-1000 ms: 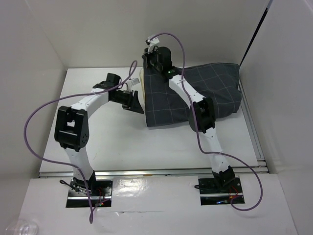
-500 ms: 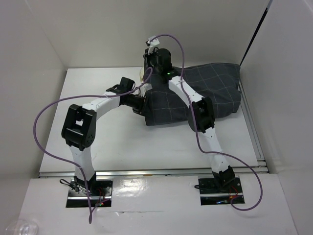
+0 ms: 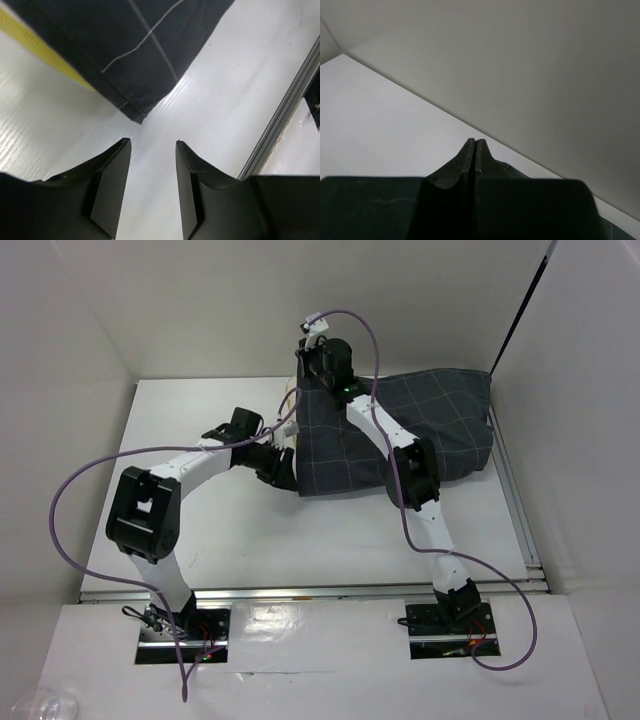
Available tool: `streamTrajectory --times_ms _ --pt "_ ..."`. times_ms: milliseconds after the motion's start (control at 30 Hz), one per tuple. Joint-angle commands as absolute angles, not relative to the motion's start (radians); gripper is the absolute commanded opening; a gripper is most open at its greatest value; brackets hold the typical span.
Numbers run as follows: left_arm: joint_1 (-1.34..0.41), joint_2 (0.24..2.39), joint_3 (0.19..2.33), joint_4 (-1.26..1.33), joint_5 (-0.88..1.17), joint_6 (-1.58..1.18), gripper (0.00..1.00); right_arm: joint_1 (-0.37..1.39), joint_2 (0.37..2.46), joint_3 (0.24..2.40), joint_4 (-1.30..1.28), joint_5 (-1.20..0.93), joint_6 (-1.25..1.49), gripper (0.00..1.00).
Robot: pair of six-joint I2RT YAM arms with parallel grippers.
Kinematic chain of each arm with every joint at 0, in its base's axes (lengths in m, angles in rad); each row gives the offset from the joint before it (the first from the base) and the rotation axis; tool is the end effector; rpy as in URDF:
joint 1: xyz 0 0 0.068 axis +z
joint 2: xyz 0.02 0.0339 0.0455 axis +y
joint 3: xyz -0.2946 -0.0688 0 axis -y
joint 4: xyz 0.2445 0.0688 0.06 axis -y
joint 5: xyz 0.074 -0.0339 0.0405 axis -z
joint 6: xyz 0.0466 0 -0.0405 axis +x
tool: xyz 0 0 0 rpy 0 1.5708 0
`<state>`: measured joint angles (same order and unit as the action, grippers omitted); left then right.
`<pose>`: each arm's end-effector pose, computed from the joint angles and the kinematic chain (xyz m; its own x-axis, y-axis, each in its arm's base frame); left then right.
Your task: Put the pillow into the pillowcase
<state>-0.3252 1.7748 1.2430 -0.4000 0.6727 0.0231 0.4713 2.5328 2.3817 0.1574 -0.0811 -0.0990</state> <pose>0.3572 -0.1511 0.2411 -0.7465 0.2708 -0.6078 0.6194 0.6163 -0.4863 0.5622 0.2907 0.3052 0.0574 -0.0813 -0.9950 -0.5216 0.8474 -0.0993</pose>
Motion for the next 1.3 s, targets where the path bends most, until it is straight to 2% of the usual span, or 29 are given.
streamTrajectory --times_ms 0,500,633,767,800,900,933,967,1067,1267 --pt "-0.318 1.762 1.226 -0.376 0.670 0.054 0.54 0.465 2.468 2.410 0.261 -0.061 -0.110 0.00" --pt "-0.318 1.933 1.347 -0.299 0.770 -0.035 0.56 0.465 2.468 2.421 0.252 -0.061 -0.110 0.00" --pt "-0.337 1.951 1.368 -0.273 0.816 -0.061 0.52 0.465 2.477 2.430 0.252 -0.061 -0.101 0.00" --pt "-0.337 1.960 1.378 -0.252 0.863 -0.091 0.39 0.465 2.477 2.430 0.261 -0.052 -0.101 0.00" --pt "-0.337 1.951 1.378 -0.261 0.864 -0.091 0.31 0.465 2.486 2.430 0.261 -0.052 -0.110 0.00" --pt "-0.337 1.941 1.378 -0.281 0.896 -0.072 0.16 0.465 2.487 2.430 0.272 -0.043 -0.110 0.00" --pt "-0.337 1.930 1.387 -0.294 0.896 -0.072 0.04 0.465 2.487 2.430 0.272 -0.043 -0.110 0.00" --pt "-0.337 1.930 1.387 -0.295 0.896 -0.072 0.00 0.465 2.476 2.430 0.272 -0.043 -0.110 0.00" --pt "-0.337 1.872 1.396 -0.356 0.871 -0.029 0.00 0.465 2.433 2.387 0.272 -0.043 -0.133 0.00" --pt "-0.244 1.760 1.484 -0.431 0.651 -0.038 0.00 0.388 2.271 2.298 0.238 -0.066 -0.153 0.00"
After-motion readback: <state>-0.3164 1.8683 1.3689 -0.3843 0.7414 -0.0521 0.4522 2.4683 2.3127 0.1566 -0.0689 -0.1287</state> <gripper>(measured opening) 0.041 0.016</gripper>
